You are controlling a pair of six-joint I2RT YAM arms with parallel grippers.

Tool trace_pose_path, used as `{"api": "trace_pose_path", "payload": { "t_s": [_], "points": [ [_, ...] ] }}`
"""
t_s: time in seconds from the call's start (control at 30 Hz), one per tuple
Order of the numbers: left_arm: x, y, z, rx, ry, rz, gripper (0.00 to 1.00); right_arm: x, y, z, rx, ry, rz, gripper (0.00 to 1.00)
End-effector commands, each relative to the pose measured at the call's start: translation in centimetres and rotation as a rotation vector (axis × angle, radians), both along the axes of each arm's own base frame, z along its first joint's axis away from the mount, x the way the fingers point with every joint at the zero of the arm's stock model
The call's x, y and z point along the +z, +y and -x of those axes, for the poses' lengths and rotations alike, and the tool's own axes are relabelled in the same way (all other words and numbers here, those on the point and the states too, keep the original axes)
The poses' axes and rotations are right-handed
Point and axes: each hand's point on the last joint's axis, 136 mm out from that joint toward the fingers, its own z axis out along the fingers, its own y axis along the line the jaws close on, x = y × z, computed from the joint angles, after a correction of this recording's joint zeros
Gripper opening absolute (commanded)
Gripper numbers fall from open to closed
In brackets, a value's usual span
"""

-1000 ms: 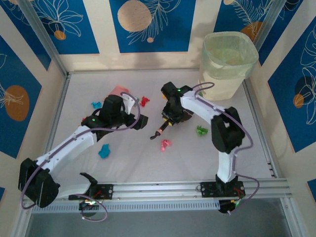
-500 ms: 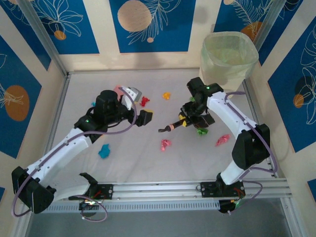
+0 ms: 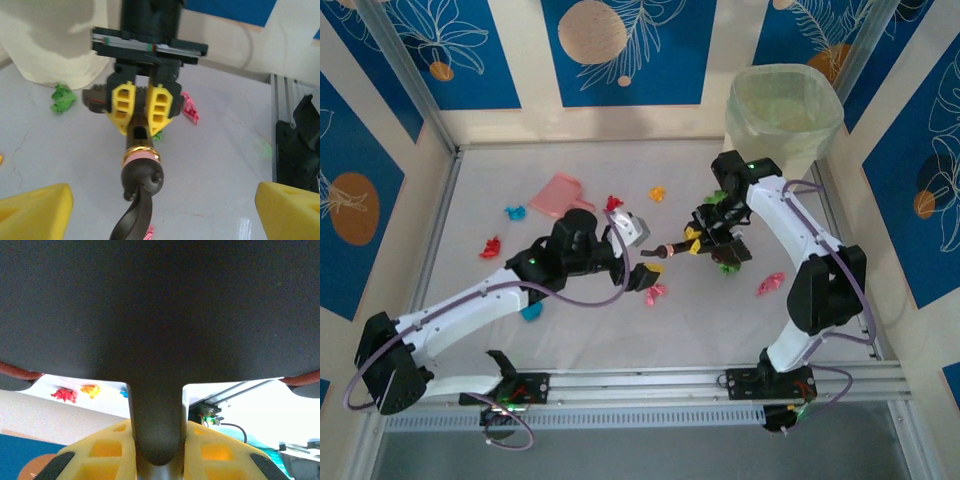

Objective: Sweep away the paper scraps from the table

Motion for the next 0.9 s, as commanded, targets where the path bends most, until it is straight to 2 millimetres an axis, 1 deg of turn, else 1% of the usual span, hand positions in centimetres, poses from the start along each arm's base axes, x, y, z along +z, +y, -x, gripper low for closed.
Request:
{"api": "trace_pose_path", "payload": {
  "t_s": [0.0, 0.13, 0.27, 0.33, 0.43, 0.5, 0.57, 0.73, 0.87],
  "points": [
    [-0.4, -0.7, 0.5, -0.058, -0.078, -0.063, 0.92, 0.4, 1.1, 1.6, 0.074, 0.055, -0.042, 0.0],
    [-1.5, -1.1, 1.0, -0.084, -0.09, -0.118, 0.9, 0.2, 2.2, 1.7, 0.12, 0.031, -0.061, 0.0],
    [-2.6, -1.3, 1.5, -0.111, -0.112, -0.184, 0.85, -0.2, 2.4, 2.3, 0.129, 0.057, -0.064, 0.0],
    [-3.0, -1.4, 1.4, -0.106, -0.121, -0.213, 0.83, -0.2, 2.8, 2.4, 0.131, 0.052, -0.071, 0.0],
    [-3.4, -1.4, 1.1, -0.089, -0.118, -0.223, 0.82, -0.2, 3.3, 2.5, 0.138, 0.059, -0.088, 0.0],
    [-3.6, -1.5, 0.9, -0.079, -0.103, -0.232, 0.78, -0.2, 3.4, 2.5, 0.136, 0.06, -0.086, 0.0],
    [-3.5, -1.6, 0.6, -0.064, -0.09, -0.23, 0.76, -0.1, 3.4, 2.6, 0.142, 0.05, -0.079, 0.0],
    [-3.6, -2.0, 0.4, -0.058, -0.076, -0.221, 0.73, -0.1, 3.8, 2.9, 0.147, 0.057, -0.087, 0.0],
    [-4.0, -2.3, 0.2, -0.059, -0.055, -0.237, 0.66, -0.2, 4.1, 3.1, 0.146, 0.061, -0.094, 0.0]
  ]
}}
